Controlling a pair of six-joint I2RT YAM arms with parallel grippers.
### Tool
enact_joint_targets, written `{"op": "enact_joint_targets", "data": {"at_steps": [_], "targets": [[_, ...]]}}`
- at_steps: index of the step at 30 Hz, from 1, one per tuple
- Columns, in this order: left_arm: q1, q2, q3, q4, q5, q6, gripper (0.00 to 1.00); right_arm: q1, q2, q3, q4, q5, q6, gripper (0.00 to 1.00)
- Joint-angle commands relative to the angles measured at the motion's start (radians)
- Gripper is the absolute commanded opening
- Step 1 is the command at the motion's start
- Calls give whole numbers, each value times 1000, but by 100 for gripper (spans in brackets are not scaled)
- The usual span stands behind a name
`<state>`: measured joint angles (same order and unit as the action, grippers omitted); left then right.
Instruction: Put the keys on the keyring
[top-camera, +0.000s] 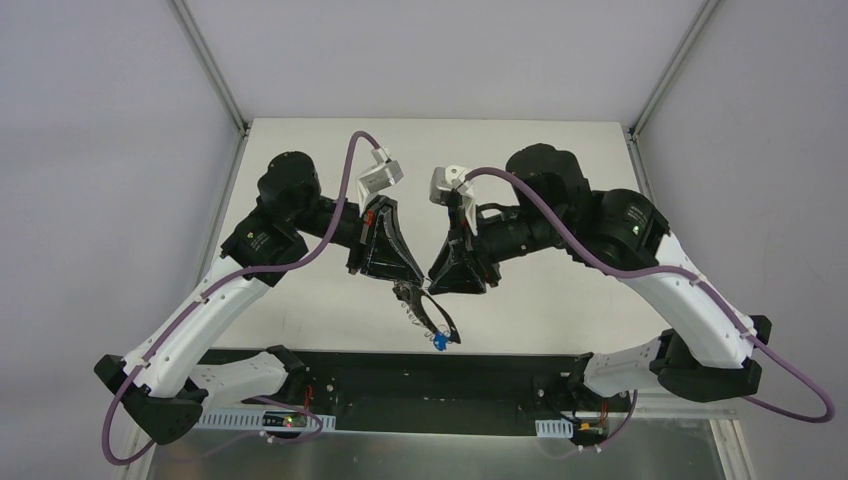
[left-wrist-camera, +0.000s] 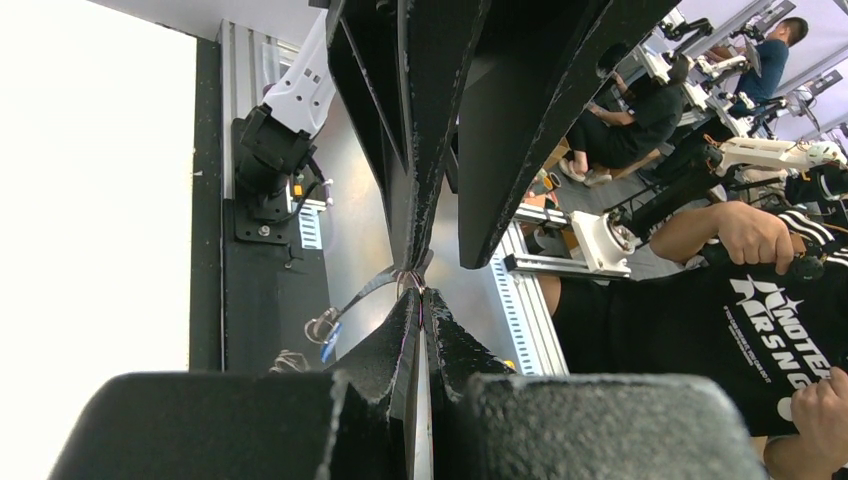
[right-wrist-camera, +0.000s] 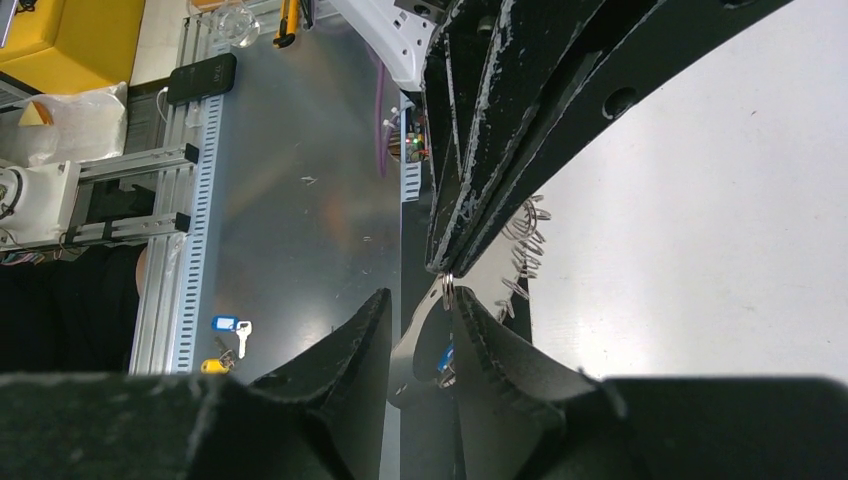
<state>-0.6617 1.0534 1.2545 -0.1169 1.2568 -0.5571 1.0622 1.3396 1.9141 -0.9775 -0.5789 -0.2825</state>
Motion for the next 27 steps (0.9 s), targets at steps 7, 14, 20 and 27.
{"op": "enact_joint_targets", "data": {"at_steps": [7,14,20,27], "targets": [[-7,-13,36,17,27,28,0,-4,21,32,16,-41,-7,33],[-7,-9,36,11,30,36,0,-4,28,36,11,-43,-11,12],[-6,-11,44,4,17,39,0,-4,27,34,-2,-43,-22,0],[0,-58,92,-6,-108,50,2,-4,-87,-144,206,-15,47,0]]}}
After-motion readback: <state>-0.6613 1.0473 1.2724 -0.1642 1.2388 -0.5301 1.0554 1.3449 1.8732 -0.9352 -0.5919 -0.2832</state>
